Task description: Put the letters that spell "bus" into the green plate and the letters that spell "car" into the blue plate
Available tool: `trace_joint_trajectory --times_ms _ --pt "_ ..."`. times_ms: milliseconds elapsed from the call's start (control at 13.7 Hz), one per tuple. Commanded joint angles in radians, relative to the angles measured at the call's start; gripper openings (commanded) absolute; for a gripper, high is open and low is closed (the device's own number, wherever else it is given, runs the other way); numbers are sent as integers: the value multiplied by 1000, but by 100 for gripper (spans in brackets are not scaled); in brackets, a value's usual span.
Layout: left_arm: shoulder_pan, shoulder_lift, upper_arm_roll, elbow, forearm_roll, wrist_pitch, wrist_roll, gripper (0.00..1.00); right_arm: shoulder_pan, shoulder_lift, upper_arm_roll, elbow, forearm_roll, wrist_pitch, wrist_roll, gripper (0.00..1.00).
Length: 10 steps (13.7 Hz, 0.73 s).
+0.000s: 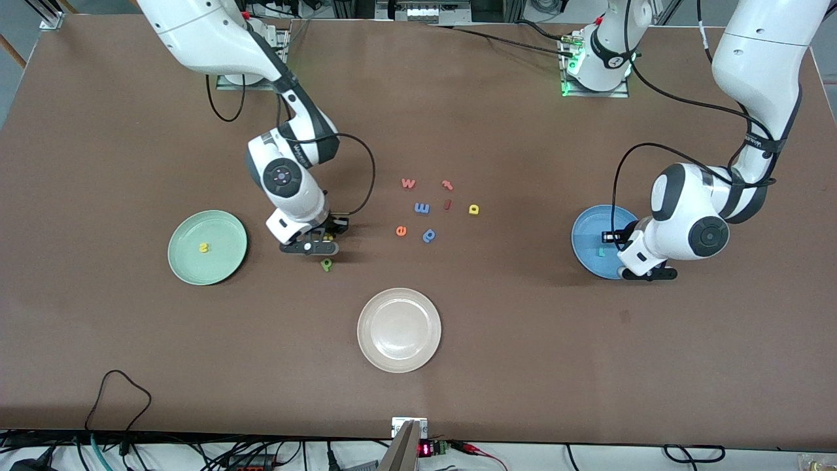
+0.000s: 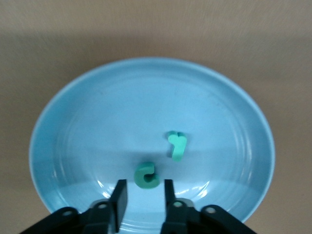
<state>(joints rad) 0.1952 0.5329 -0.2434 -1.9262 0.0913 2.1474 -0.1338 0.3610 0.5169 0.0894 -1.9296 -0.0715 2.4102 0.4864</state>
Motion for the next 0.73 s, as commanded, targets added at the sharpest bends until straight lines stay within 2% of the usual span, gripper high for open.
trace_joint_trajectory --times_ms 0,146,219,292,365,438,511,658 --pt "1 -37 -23 65 10 -107 11 100 -137 -67 10 0 -2 -77 -197 0" --pt "0 -44 -75 123 10 -199 11 100 -216 -69 10 -5 -2 -100 -312 1" --pt "-2 -42 -130 143 8 -220 7 97 -271 -69 -3 -5 -2 -126 -413 1" --pt "-8 -34 -178 144 8 -210 -6 87 -296 -67 -26 -8 -2 -128 -484 4" --pt "-26 -24 -212 145 -4 -192 -18 82 -313 -60 -40 -12 -2 -128 -533 8" --pt "-57 -2 -221 147 -10 -137 -50 80 -330 -49 -42 -15 -2 -126 -560 21" --pt "-98 16 -226 145 -10 -92 -100 80 -338 -46 -42 -15 -1 -126 -563 49" --pt "-195 47 -226 142 -10 -34 -234 79 -330 -49 -39 -12 12 -126 -549 63"
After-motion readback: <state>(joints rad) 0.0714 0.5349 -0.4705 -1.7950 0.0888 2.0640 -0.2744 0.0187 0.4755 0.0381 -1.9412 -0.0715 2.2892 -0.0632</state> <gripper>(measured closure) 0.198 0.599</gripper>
